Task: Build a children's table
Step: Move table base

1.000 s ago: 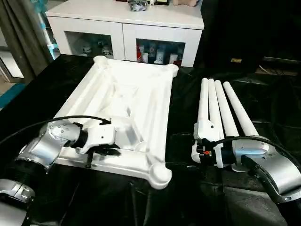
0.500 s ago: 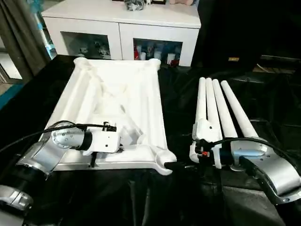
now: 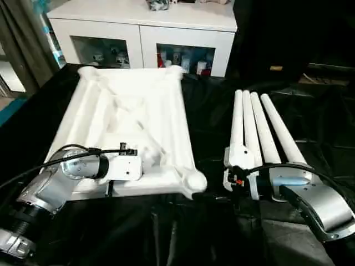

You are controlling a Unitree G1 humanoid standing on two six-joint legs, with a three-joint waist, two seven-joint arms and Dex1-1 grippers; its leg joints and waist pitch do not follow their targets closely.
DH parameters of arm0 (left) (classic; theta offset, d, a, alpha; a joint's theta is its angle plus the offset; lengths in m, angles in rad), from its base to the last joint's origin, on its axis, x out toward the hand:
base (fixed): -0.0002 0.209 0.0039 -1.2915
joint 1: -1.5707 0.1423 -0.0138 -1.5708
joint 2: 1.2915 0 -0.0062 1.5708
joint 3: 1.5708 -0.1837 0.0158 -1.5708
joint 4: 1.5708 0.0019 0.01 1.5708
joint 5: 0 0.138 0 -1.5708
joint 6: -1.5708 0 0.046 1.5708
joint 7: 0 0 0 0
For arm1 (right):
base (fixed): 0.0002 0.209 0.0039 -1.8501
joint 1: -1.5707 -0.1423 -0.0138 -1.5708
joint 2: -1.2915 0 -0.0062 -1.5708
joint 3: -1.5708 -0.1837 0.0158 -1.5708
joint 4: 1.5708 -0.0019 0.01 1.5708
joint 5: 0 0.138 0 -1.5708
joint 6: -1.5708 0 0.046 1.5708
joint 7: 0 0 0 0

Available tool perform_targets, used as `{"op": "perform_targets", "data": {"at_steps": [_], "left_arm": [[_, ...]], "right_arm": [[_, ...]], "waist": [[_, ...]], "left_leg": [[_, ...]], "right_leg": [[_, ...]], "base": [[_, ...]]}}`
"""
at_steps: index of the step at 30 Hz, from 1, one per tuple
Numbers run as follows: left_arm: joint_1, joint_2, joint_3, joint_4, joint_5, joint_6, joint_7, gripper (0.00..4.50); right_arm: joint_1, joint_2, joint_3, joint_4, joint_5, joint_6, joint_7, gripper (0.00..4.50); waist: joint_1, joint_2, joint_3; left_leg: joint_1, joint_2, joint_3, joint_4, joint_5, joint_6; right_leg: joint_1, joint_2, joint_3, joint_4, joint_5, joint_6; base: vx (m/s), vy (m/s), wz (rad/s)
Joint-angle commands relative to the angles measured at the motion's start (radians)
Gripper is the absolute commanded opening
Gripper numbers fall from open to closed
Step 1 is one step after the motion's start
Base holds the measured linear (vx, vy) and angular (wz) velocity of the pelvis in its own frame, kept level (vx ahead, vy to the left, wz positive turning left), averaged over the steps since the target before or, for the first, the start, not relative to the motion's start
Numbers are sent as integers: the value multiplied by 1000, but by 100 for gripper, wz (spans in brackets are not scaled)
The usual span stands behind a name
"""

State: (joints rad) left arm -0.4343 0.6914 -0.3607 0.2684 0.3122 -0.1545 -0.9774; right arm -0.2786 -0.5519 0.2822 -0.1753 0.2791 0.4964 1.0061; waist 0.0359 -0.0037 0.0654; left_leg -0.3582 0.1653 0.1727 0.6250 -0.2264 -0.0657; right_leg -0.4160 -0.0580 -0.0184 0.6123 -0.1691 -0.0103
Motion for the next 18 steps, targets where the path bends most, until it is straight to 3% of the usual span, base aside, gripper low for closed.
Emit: {"op": "perform_targets", "data": {"at_steps": [1, 4, 6, 9, 11, 14, 18], "left_arm": [[-42, 0, 81, -132, -4, -46, 96, 1], [-36, -1, 82, -159, -15, -34, 87, 1], [-24, 7, 71, -153, -4, -19, 79, 1], [-7, 10, 69, -149, -1, 3, 75, 1], [20, 15, 69, -167, 15, 81, 66, 1], [34, 18, 69, -176, 27, 119, 68, 1], [44, 18, 69, -180, 23, 139, 64, 1]], "right_arm": [[0, 3, 1, -8, -2, -9, -8, 450], [2, 6, 2, -6, -3, -12, -10, 450], [4, 10, 5, -4, -5, -16, -14, 450], [8, 11, 5, -7, -6, -16, -16, 450], [18, 10, -1, -18, -3, -11, -21, 450], [26, 9, -3, -23, -3, -11, -24, 450], [31, 10, -6, -26, -5, -10, -28, 450]], "waist": [[7, 11, -76], [14, 17, -82], [20, 23, -81], [23, 22, -79], [22, 29, -77], [19, 23, -74], [19, 28, -71]], "left_leg": [[4, 57, -22, -81, -103, 34], [4, 57, -19, -74, -37, 68], [2, 57, -18, -74, -36, 78], [2, 57, -18, -76, -68, 69], [2, 58, -20, -79, -101, 45], [2, 56, -20, -80, -119, 39], [4, 56, -20, -81, -149, 26]], "right_leg": [[59, -73, 40, -50, -95, -254], [57, -70, 36, -37, 35, -287], [57, -68, 33, -35, 69, -300], [58, -70, 33, -38, 40, -297], [60, -72, 34, -41, -4, -288], [60, -70, 34, -46, -38, -283], [58, -70, 35, -52, -99, -271]], "base": [[0, 0, 0], [0, 0, 0], [0, 0, 0], [0, 0, 0], [0, 0, 0], [0, 0, 0], [0, 0, 0]]}}
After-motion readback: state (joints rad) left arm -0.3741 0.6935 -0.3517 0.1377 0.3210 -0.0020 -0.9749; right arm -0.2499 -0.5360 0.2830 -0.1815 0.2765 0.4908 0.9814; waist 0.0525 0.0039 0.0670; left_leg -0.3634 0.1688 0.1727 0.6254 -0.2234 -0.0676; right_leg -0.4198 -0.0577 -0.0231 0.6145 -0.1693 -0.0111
